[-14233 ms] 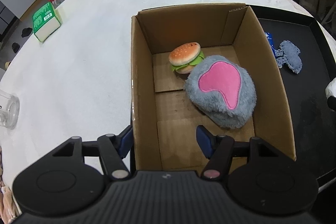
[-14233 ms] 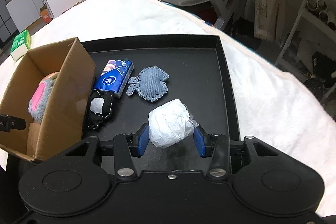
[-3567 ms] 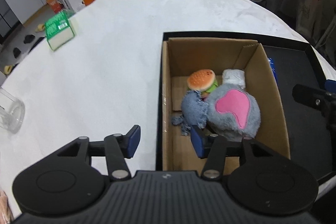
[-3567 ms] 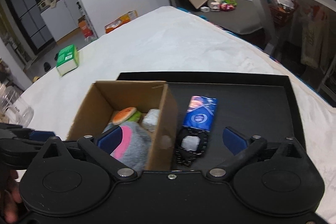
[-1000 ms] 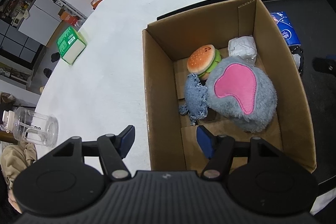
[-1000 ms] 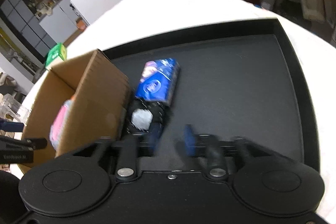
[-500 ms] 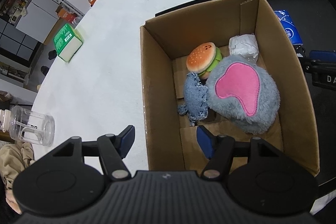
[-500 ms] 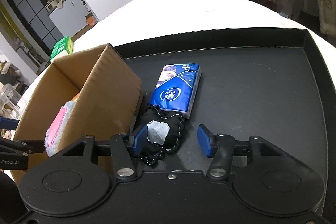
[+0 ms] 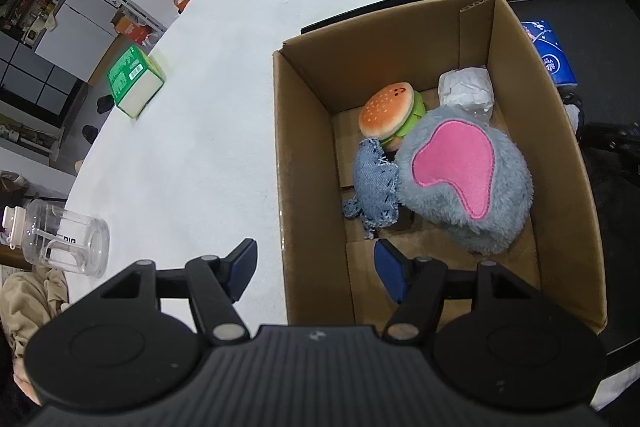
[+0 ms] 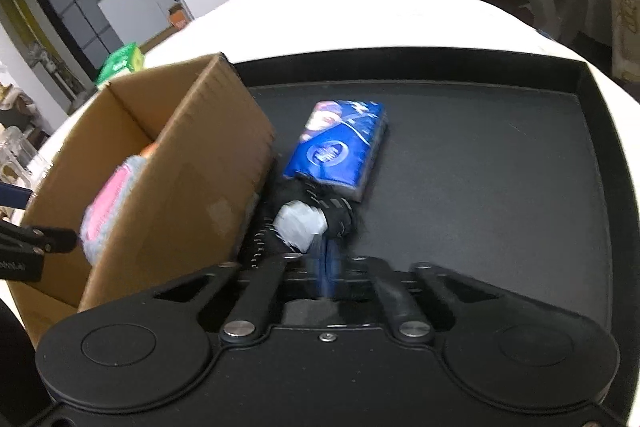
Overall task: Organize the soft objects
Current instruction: 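Grasp the black-and-white plush with the right gripper and lift it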
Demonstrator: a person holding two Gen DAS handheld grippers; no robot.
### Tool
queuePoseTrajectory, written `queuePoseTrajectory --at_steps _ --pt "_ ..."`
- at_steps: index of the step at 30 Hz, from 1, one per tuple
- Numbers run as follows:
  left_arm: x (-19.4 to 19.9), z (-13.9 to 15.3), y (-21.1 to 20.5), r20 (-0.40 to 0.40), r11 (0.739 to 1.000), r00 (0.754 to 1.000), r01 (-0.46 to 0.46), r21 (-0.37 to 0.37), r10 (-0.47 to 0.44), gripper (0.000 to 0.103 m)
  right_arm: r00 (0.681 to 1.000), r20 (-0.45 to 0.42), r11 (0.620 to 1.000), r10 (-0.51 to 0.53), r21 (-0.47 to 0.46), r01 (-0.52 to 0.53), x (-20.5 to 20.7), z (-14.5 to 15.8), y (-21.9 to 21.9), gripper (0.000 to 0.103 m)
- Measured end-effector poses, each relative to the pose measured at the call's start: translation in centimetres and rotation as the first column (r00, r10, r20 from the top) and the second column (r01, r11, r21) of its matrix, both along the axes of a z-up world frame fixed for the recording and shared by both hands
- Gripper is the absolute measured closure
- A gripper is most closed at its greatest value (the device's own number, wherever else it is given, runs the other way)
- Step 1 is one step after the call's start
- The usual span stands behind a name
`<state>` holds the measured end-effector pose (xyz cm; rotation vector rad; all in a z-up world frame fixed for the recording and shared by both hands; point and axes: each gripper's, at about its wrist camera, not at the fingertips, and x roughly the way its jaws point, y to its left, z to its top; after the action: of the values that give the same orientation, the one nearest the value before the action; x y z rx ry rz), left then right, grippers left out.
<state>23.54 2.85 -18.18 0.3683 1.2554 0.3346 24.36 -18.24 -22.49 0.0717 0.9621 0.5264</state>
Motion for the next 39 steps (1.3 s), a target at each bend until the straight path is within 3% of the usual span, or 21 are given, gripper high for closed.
queuePoseTrajectory --at_steps 3,10,12,14,16,18,25,33,35,36,39 --pt "-0.1 0.2 0.0 0.007 1.0 1.0 -0.002 -0.003 0.002 0.043 0.999 -0.02 0.999 -0.031 -0.021 0.03 -0.2 -0.1 -0.8 0.103" --pt "-0.3 0.4 0.1 0.019 1.0 1.0 -0.011 -0.003 0.012 0.075 0.996 -0.044 0.997 -0.074 0.01 0.074 -0.5 0.3 -2.7 0.103" --pt "-0.3 0.5 0.2 0.016 1.0 1.0 -0.021 -0.012 0.021 0.08 0.995 -0.05 0.996 -0.087 0.028 0.088 -0.3 0.4 -2.9 0.102" --pt "-0.3 0.5 0.4 0.015 0.999 0.999 -0.032 -0.018 0.032 0.083 0.992 -0.063 0.993 -0.11 0.04 0.112 0.0 0.2 -3.0 0.096" --pt "-0.4 0.5 0.6 0.013 0.999 0.999 -0.044 -0.018 0.044 0.085 0.991 -0.073 0.99 -0.113 0.071 0.118 0.3 0.0 -3.1 0.073" --pt "-0.5 0.5 0.8 0.015 0.998 0.998 -0.053 -0.023 0.053 0.086 0.992 -0.058 0.989 -0.109 0.093 0.114 0.4 0.2 -2.8 0.063" --pt "0.0 -0.2 1.0 -0.019 0.998 0.998 -0.068 -0.008 0.067 0.085 0.998 -0.026 0.991 -0.062 0.119 0.065 1.3 -0.1 -1.0 0.05" --pt "0.2 -0.3 1.5 -0.026 0.995 0.995 -0.098 -0.026 0.097 0.085 1.0 0.005 0.996 0.006 0.085 -0.006 1.7 -0.4 1.0 0.052" --pt "0.1 -0.4 1.3 -0.025 0.996 0.996 -0.091 -0.021 0.09 0.085 1.0 0.016 0.998 0.02 0.061 -0.021 1.4 -0.3 1.2 0.062" --pt "0.1 -0.4 1.3 -0.024 0.996 0.996 -0.09 -0.02 0.089 0.085 0.999 0.017 0.998 0.033 0.051 -0.034 1.3 -0.3 1.3 0.074" --pt "0.2 -0.3 1.5 -0.022 0.995 0.995 -0.096 -0.029 0.095 0.085 0.999 0.012 0.998 0.036 0.059 -0.036 1.1 -0.3 1.0 0.078"
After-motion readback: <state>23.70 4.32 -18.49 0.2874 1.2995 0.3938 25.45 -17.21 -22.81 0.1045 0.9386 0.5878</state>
